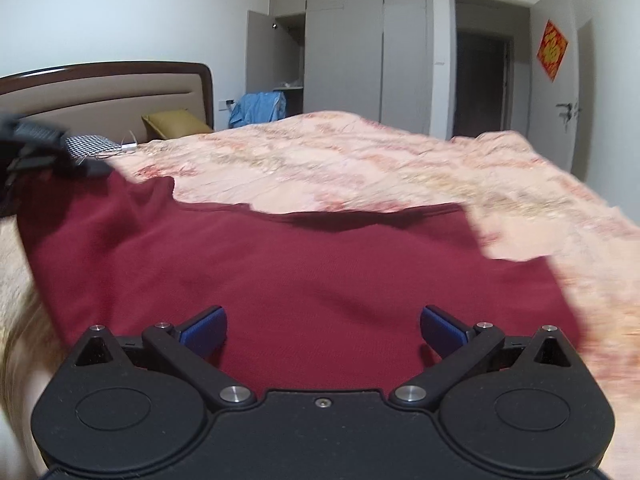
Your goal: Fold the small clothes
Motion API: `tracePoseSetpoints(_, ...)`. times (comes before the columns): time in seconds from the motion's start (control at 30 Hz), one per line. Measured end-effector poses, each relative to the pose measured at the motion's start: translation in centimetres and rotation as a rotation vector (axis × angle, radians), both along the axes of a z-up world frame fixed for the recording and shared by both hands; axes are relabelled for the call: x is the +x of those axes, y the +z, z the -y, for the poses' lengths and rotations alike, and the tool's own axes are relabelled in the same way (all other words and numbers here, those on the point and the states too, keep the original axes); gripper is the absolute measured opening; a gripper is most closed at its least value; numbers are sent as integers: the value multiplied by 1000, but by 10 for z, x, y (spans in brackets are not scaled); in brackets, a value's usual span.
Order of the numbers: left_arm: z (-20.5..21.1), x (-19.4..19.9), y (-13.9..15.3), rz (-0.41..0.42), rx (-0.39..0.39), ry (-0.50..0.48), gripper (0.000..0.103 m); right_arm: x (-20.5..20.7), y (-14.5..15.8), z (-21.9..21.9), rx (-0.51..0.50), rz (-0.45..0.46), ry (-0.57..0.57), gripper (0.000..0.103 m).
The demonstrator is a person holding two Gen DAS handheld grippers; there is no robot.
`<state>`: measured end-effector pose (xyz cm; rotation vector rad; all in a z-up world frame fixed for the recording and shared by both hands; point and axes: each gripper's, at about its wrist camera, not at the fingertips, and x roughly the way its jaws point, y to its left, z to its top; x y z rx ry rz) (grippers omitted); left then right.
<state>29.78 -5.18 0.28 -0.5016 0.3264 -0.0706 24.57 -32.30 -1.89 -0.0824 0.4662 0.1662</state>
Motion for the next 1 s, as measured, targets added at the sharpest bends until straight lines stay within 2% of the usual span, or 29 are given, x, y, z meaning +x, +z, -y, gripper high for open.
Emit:
tracePoseSetpoints(0.13, 67, 8, 38, 57, 145, -171, 18, -40, 5, 40, -24, 21, -54, 103)
tracePoseSetpoints(0.27, 147, 8, 56, 89, 299, -380, 18, -74, -2, 75, -57, 11, -126, 103)
tracePoseSetpoints(0.4, 221, 2, 40, 39, 441, -612, 18, -98, -14, 103, -82, -15, -212, 103)
tracePoseSetpoints(0.5, 254, -1, 14, -48, 511, -690, 20, -109, -24, 122, -43, -48, -264, 103)
tracePoseSetpoints(0.6, 256, 3, -5, -103, 466, -711, 30, -118, -31, 135, -2, -58, -299, 103)
tracePoseSetpoints(0.7, 249, 3, -13, -119, 411, -712, 42, -119, -35, 139, 17, -51, -314, 103)
tracePoseSetpoints(0.73, 244, 1, -14, -118, 394, -717, 50, -120, -35, 138, 19, -51, -316, 103)
tracePoseSetpoints(0.77, 239, 1, -14, -120, 374, -722, 60, -119, -34, 137, 20, -50, -320, 103)
tracePoseSetpoints(0.87, 228, -1, -10, -121, 310, -749, 79, -120, -31, 134, 33, -37, -334, 103)
tracePoseSetpoints(1.0, 211, -9, 0, -125, 226, -738, 93, -121, -24, 135, 82, -7, -363, 103)
